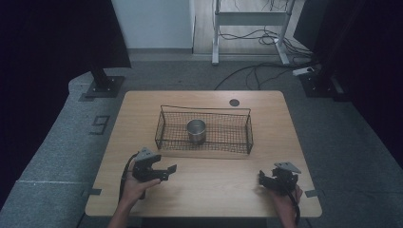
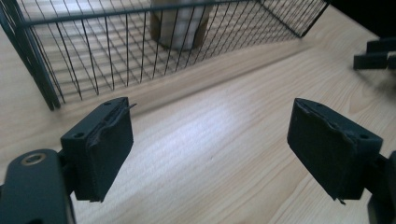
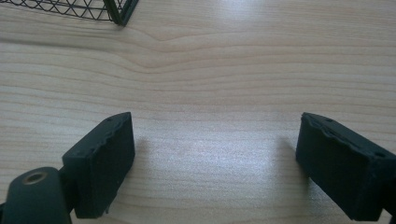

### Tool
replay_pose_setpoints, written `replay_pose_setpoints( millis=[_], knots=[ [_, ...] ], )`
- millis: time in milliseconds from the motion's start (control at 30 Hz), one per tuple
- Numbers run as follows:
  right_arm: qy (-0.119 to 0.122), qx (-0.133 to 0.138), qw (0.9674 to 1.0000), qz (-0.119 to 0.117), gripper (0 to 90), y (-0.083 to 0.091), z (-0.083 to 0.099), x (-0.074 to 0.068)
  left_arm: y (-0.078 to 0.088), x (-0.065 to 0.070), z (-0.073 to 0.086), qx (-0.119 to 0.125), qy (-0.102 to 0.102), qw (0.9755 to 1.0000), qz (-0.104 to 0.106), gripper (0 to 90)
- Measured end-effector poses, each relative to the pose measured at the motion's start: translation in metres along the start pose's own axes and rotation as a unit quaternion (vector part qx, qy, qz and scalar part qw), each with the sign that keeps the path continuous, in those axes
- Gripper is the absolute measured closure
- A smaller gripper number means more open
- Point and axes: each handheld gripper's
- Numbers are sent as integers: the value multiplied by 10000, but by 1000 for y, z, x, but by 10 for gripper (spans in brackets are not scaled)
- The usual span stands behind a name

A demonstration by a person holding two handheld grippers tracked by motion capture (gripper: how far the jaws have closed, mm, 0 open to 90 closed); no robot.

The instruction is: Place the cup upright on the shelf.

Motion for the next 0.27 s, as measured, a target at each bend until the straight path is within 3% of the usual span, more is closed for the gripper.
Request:
replay_pose_setpoints(
  millis=[267],
  knots=[
    [-2, -2, 10000, 0, 115, 0, 0, 0, -4, 4, 3, -68, -82, 9999, 13, 149]
  ],
)
Point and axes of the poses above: each handheld gripper's, and its own axes: y roughly backward along the jaws, z roughly out of its underside, x roughly to its right, and after that the axes turned 12 degrees about y, right-handed
